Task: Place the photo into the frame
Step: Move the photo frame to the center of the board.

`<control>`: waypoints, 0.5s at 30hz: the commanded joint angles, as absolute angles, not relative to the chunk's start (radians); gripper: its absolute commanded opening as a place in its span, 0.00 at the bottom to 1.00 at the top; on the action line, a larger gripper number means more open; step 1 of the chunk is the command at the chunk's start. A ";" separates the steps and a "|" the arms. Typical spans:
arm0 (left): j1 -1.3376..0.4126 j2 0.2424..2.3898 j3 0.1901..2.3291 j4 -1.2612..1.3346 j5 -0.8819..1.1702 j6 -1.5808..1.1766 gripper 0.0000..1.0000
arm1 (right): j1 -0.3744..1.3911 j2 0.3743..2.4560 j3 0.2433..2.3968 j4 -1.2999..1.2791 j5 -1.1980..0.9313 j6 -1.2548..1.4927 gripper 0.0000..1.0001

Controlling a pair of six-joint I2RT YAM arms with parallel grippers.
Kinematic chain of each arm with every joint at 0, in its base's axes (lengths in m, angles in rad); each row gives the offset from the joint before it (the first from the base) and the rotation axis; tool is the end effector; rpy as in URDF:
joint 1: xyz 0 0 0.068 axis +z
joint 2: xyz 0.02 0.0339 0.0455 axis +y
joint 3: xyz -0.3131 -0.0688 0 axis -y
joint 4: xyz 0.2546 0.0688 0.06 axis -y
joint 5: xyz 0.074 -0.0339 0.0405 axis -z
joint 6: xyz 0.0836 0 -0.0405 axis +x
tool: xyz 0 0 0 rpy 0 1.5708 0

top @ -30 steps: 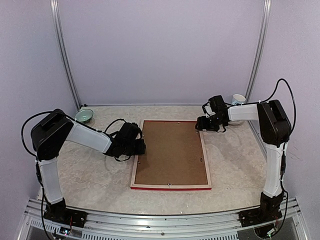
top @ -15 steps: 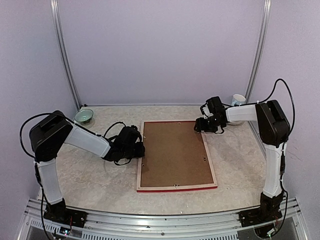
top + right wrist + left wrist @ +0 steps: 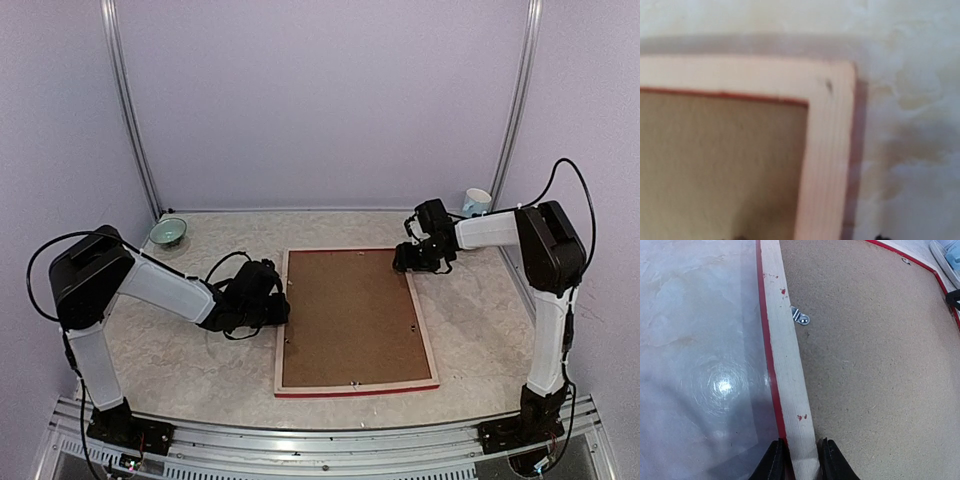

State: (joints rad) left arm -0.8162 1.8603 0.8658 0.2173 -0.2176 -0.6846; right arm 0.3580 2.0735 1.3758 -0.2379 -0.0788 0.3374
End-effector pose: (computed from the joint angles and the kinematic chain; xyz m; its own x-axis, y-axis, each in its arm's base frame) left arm 0.2936 -0.2859 0.1236 -0.7553 -0.0981 -0.6480 0.1656 0.9281 -0.3335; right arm 0.4640 0.1806 0.1436 -0.8415 0.0375 -0.5389 -0.1213 0.9590 0.2562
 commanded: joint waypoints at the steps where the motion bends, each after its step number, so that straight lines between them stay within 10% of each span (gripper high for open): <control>1: -0.859 1.822 0.842 0.162 -0.169 -0.695 0.25 | 0.364 2.010 1.347 -0.241 -0.070 0.354 0.63; 15: -0.873 1.839 0.837 0.169 -0.165 -0.736 0.34 | 0.362 1.922 1.290 -0.293 -0.078 0.373 0.63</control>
State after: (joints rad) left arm -0.8562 1.8400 0.8513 0.1936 -0.2058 -0.7219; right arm 0.3580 1.9713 1.3071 -0.2611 -0.0742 0.3611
